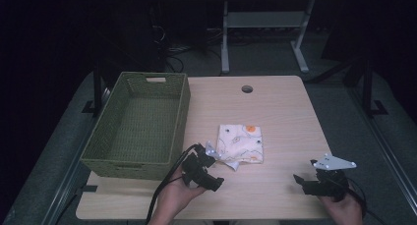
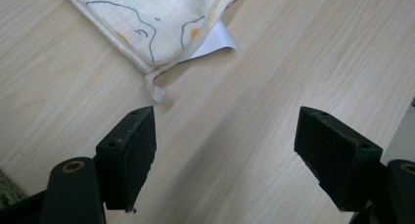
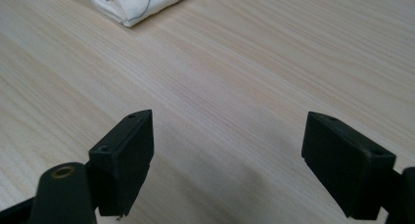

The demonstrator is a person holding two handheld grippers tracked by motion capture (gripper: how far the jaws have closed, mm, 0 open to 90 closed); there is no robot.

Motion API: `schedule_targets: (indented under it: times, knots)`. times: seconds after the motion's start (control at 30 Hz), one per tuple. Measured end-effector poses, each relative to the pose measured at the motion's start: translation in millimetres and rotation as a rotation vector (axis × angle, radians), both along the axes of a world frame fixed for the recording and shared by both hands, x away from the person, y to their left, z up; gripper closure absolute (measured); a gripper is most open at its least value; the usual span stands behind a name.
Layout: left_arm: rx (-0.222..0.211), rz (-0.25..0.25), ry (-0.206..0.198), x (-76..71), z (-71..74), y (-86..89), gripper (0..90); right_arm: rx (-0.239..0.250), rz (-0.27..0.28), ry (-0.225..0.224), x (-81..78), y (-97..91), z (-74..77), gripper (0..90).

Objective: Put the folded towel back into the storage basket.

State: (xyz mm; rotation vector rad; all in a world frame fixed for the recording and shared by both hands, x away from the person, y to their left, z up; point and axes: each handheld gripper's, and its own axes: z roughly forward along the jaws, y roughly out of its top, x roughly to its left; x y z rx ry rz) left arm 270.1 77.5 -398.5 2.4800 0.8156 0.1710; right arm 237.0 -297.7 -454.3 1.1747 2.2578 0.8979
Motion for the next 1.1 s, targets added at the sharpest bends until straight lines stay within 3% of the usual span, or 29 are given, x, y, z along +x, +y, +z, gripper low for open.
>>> schedule_targets:
  times: [0.47,1.1]
  knots:
    - [0.013,-0.017,-0.006,11.7,16.1,-16.9,23.6,0.004,0.0,0.005,0.3,-0.5,-0.3,19.1]
    - [0.049,-0.008,0.026,47.1,25.4,-46.8,23.6,0.007,0.008,0.006,1.9,0.6,-0.5,18.8]
